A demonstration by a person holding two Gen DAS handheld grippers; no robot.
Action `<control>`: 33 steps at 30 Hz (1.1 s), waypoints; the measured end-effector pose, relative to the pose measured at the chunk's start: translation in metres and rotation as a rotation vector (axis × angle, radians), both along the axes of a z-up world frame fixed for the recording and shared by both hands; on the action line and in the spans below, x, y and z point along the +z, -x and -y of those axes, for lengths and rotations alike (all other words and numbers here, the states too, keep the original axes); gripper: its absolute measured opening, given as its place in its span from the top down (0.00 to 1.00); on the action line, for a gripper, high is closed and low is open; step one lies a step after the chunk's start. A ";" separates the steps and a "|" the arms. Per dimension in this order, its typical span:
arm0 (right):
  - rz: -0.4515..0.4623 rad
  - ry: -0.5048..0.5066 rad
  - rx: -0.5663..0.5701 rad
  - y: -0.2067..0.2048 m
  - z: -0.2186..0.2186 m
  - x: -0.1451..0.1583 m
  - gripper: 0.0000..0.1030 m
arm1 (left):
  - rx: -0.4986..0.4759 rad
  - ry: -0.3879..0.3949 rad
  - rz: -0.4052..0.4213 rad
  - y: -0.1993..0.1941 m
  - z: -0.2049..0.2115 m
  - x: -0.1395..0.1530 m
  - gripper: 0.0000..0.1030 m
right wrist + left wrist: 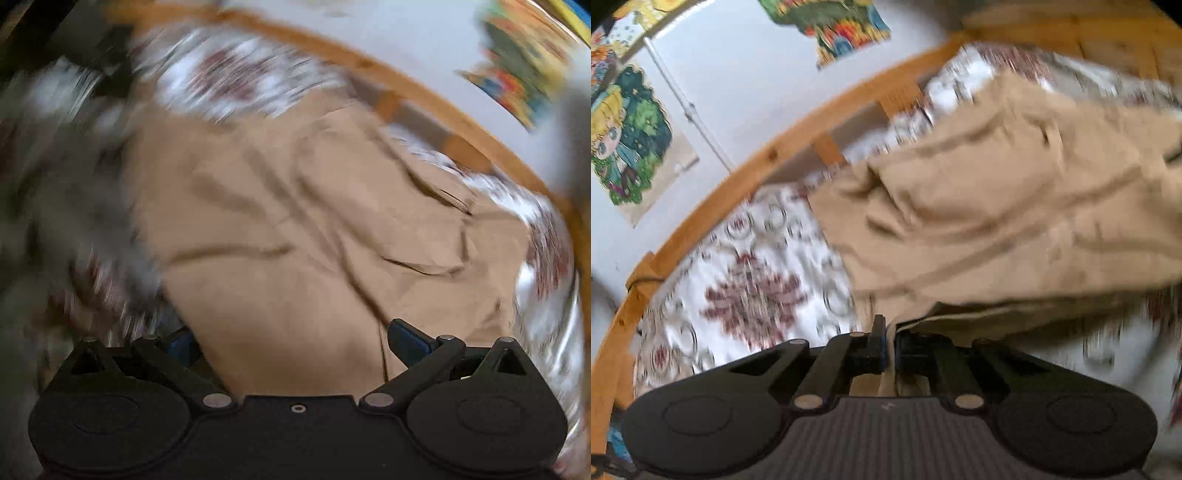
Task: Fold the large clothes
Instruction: 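Grasp the jacket hem with both grippers and lift it toward the collar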
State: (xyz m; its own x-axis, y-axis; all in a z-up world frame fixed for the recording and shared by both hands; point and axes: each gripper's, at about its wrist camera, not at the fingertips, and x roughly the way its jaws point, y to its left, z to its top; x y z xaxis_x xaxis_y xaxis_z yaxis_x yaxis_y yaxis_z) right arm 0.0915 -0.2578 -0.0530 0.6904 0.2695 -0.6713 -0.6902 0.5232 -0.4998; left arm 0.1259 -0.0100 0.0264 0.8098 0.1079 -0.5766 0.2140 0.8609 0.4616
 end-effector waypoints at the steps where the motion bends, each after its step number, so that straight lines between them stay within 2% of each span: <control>1: 0.049 0.073 0.013 0.005 -0.003 -0.004 0.04 | -0.001 0.010 0.020 -0.004 0.000 0.008 0.96; 4: 0.131 0.215 -0.008 0.013 0.003 -0.005 0.15 | -0.001 0.061 0.069 -0.009 -0.001 0.029 0.96; 6: 0.119 0.231 -0.046 0.015 0.015 0.001 0.22 | 0.011 0.093 0.084 -0.009 -0.006 0.033 0.96; 9: 0.074 0.215 -0.117 0.013 0.036 0.012 0.41 | 0.010 0.104 0.087 0.004 -0.010 0.030 0.96; 11: 0.048 0.193 -0.142 0.011 0.043 0.017 0.70 | 0.017 0.143 0.073 0.017 -0.015 0.025 0.96; 13: 0.034 0.161 -0.141 0.010 0.046 0.022 0.87 | 0.026 0.159 0.075 0.033 -0.017 0.021 0.96; 18: 0.162 0.119 -0.146 0.028 0.051 0.055 0.92 | -0.008 0.167 0.132 0.081 -0.029 0.027 0.97; 22: 0.304 0.187 -0.035 0.062 0.058 0.093 0.94 | -0.081 0.191 0.126 0.110 -0.053 0.056 0.97; 24: 0.337 0.184 -0.001 0.066 0.060 0.112 0.94 | -0.093 0.176 0.123 0.112 -0.055 0.070 0.97; 26: 0.361 0.190 0.011 0.057 0.056 0.123 0.94 | -0.082 0.151 0.124 0.102 -0.052 0.081 0.97; 28: 0.394 0.214 0.031 0.029 0.050 0.126 0.94 | -0.046 0.105 0.113 0.080 -0.043 0.086 0.97; 33: 0.373 0.258 -0.016 -0.079 0.029 0.117 0.90 | 0.110 0.060 0.044 -0.010 -0.033 0.078 0.96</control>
